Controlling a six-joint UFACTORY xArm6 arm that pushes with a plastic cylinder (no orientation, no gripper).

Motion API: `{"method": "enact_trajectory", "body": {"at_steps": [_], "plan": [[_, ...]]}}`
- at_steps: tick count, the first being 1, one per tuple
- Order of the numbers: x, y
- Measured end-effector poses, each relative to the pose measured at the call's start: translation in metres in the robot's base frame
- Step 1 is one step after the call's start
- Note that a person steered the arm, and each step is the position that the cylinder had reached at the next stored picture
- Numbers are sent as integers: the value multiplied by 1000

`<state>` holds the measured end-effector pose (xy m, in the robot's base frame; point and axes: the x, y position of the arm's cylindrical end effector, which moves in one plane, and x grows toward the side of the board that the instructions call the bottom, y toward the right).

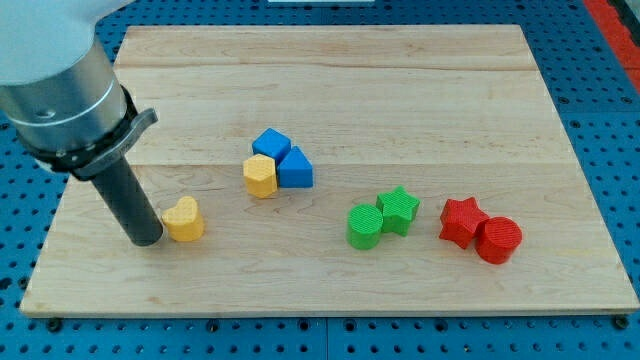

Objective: Slide the yellow heart towards the center right of the board

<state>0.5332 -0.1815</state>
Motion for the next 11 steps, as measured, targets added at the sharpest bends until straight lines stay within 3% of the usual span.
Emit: {"method": "enact_trajectory", "body": {"at_steps": [1,3,5,6,7,8,10,11], "plan": [[-10,18],[-39,198],[-65,242],[-99,254],[-89,291],[-131,292],[-164,310],[-120,351]]}}
